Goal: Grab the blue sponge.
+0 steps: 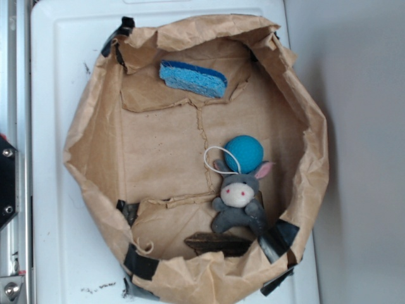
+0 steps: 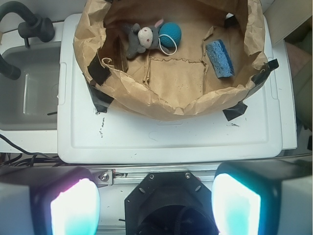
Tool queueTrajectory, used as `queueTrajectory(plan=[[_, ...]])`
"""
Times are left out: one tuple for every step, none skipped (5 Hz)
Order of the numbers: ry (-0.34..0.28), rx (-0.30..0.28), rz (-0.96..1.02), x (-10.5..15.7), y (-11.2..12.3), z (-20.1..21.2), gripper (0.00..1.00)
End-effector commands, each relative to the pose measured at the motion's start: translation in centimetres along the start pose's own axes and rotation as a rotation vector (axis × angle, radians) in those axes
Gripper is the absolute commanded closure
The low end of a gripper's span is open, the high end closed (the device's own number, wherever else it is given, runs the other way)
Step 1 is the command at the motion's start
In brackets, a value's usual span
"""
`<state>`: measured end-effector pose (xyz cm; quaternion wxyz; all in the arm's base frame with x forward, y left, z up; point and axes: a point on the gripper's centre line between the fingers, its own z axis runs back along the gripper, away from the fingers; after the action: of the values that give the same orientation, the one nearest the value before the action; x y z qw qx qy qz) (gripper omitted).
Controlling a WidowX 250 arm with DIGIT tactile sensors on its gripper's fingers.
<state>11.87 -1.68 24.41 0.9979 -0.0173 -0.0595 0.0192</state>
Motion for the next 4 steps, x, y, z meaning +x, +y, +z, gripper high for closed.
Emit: queueTrajectory(plan=[[0.0, 0.0, 0.0, 0.0, 0.0, 0.0, 0.0], [-0.029, -0.027, 0.029, 5.0, -1.5, 0.3, 0.0], [-0.055, 0.009, 0.046, 9.9, -1.9, -0.6, 0.0], [0.001, -0.045, -0.094, 14.7, -0.6, -2.7, 0.0]])
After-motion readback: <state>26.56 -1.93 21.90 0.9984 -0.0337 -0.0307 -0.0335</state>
